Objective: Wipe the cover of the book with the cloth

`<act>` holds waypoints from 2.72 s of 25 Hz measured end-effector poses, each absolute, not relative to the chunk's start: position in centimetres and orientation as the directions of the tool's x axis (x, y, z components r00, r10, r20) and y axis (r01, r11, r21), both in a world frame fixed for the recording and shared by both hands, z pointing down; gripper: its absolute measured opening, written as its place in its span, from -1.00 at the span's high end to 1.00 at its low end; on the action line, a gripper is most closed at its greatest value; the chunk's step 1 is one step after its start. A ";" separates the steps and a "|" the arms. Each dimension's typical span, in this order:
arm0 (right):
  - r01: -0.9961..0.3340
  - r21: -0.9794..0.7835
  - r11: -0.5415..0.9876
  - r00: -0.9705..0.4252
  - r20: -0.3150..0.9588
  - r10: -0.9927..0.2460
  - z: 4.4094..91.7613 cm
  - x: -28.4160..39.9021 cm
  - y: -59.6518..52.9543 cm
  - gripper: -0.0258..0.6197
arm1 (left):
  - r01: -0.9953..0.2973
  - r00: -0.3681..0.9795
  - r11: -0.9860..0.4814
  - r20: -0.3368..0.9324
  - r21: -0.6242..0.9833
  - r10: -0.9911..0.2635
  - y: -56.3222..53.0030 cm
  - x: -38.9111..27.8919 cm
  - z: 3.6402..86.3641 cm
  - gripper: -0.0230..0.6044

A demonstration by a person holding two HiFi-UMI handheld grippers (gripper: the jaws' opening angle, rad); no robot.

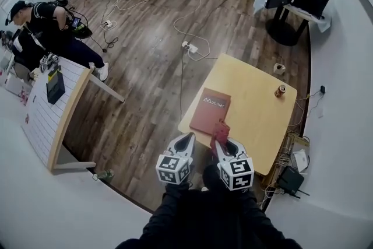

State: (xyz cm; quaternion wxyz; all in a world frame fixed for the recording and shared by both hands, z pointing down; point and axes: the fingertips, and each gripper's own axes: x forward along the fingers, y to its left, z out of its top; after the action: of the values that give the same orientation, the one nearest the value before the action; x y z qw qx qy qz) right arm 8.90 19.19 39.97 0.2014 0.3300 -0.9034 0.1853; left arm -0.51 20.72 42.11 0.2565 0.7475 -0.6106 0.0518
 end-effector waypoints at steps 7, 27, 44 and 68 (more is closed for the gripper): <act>-0.680 -0.245 0.691 -0.695 0.517 -0.500 42.3 10.1 12.8 0.69 | -0.944 0.248 -0.101 0.476 0.314 -0.844 15.0 -0.3 45.7 0.81; -0.676 -0.326 0.661 -0.672 0.642 -0.369 50.3 7.7 4.7 0.69 | -0.957 0.243 -0.063 0.661 0.284 -0.710 6.8 -3.5 56.5 0.81; -0.749 -0.316 0.583 -0.570 0.756 -0.323 59.8 0.3 -5.5 0.69 | -0.922 0.387 -0.162 0.804 0.353 -0.452 2.1 -6.2 68.5 0.67; -0.723 -0.495 0.482 -0.633 0.755 -0.173 69.7 -5.6 -10.4 0.69 | -0.888 0.461 -0.162 0.836 0.431 -0.299 1.9 -5.8 73.4 0.57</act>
State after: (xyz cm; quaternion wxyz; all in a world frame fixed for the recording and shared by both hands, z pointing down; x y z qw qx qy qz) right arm -5.56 -10.40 69.74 0.3239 0.2807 -0.7976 0.4245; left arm -5.76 1.88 73.35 0.4897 0.7004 -0.4236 0.3004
